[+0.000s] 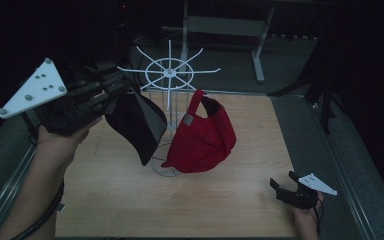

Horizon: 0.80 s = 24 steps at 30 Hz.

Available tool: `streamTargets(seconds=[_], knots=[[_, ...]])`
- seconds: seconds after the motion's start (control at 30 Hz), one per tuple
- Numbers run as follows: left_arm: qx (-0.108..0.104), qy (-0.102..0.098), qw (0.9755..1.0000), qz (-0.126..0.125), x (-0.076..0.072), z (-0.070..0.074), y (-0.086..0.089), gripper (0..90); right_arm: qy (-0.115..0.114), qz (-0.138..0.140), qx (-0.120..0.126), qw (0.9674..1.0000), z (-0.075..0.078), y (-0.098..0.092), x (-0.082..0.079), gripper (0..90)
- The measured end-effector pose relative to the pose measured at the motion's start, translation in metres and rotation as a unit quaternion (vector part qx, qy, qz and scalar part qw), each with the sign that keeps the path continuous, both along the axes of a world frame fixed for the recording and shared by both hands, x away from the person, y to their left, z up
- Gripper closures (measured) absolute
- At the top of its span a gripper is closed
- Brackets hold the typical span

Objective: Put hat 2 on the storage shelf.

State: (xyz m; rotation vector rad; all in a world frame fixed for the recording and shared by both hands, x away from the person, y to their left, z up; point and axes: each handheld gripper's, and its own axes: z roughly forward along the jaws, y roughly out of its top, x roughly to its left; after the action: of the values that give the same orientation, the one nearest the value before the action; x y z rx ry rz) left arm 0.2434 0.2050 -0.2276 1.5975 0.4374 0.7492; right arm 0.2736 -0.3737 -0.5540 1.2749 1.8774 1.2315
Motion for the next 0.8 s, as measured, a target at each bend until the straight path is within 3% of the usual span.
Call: streamTargets(seconds=[0.3,0.43,0.8], knots=[[0.001,0.005,0.9993,-0.037,0.0,-0.004,-0.005,84.8,0.003,-0.002,-0.002,1.0,0.0,0.0,0.001,14.1],[0.022,0.013,0.9988,-0.043,0.0,-0.011,-0.009,84.7,0.003,-0.002,-0.004,1.0,-0.001,0.001,0.001,14.1],[0.049,0.021,0.9982,-0.029,-0.004,-0.036,-0.015,83.3,0.003,-0.001,-0.001,1.0,-0.001,0.0,0.001,14.0]])
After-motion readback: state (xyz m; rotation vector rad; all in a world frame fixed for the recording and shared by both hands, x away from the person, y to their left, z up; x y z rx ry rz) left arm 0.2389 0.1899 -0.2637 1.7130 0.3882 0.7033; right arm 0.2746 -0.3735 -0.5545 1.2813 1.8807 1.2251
